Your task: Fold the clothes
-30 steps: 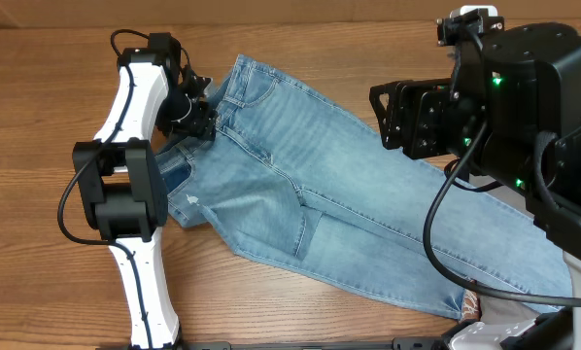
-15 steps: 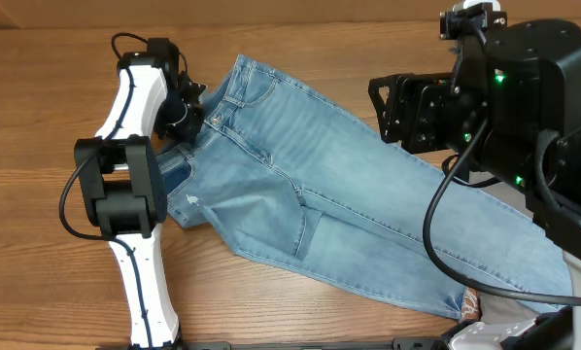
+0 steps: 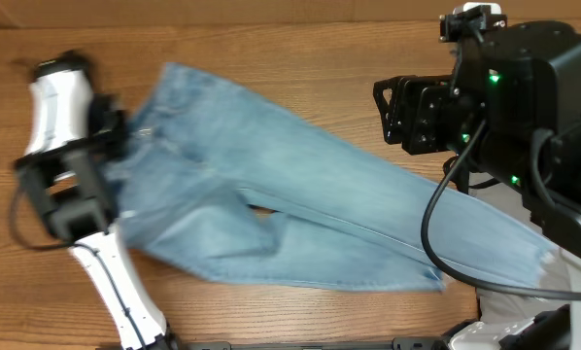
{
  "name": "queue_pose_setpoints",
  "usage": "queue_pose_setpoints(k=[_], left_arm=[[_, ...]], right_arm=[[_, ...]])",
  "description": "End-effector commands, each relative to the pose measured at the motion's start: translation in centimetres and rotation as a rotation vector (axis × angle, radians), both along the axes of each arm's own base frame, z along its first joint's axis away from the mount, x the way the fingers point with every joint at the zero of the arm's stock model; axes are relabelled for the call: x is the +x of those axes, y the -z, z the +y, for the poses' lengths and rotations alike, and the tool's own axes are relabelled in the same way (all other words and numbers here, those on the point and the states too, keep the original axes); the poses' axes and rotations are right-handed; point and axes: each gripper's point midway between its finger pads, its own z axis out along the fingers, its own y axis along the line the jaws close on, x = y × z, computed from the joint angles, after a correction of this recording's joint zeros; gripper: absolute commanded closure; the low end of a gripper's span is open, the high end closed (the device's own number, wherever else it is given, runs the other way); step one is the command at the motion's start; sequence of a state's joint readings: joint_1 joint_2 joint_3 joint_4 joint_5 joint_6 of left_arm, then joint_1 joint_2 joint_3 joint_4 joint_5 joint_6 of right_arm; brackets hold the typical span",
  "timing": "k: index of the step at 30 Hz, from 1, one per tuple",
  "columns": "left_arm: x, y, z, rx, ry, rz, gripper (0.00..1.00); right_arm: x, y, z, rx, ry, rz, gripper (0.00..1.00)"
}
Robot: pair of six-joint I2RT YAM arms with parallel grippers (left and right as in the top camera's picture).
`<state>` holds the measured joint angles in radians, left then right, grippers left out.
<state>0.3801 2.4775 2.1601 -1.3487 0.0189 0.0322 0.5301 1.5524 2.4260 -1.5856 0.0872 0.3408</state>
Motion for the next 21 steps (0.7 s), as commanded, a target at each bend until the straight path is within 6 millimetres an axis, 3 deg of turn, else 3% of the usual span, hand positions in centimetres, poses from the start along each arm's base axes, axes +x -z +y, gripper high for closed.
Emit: queue_pose_setpoints(k=[1, 4, 6, 11, 13, 16, 18, 21], left_arm=[[-2.6, -2.2, 8.8, -0.062, -0.302, -0.092, 0.96], [-3.5, -4.2, 11.4, -0.181, -0.391, -0.201, 0.95], [-3.8, -5.9, 12.4, -0.23, -0.405, -0.267, 0.89], [-4.0, -10.1, 13.4, -0.242, -0.401, -0.384, 0.79], [-3.8, -12.7, 13.3, -0.214, -0.368, -0.443, 0.72], [-3.4, -16.2, 12.2, -0.175, -0.306, -0.508, 0.64], [-2.8, -18.9, 10.2, -0.145, -0.205, -0.551, 0.64], [-1.5, -20.8, 6.3, -0.144, -0.063, -0.569, 0.66]], right_arm=[[1.1, 1.1, -0.1, -0.033, 0.028, 0.029, 0.3], [1.7, 2.0, 0.3, -0.049, 0.028, 0.056, 0.3], [2.2, 2.8, 0.6, -0.058, 0.033, 0.082, 0.29], [3.7, 5.6, 0.1, -0.058, 0.114, 0.196, 0.24], [4.5, 7.3, -0.5, -0.055, 0.165, 0.267, 0.23], [5.2, 8.7, -0.2, -0.028, 0.152, 0.339, 0.24], [5.6, 9.1, -0.1, -0.004, 0.146, 0.363, 0.24], [5.9, 9.1, -0.8, 0.0, 0.167, 0.362, 0.16]])
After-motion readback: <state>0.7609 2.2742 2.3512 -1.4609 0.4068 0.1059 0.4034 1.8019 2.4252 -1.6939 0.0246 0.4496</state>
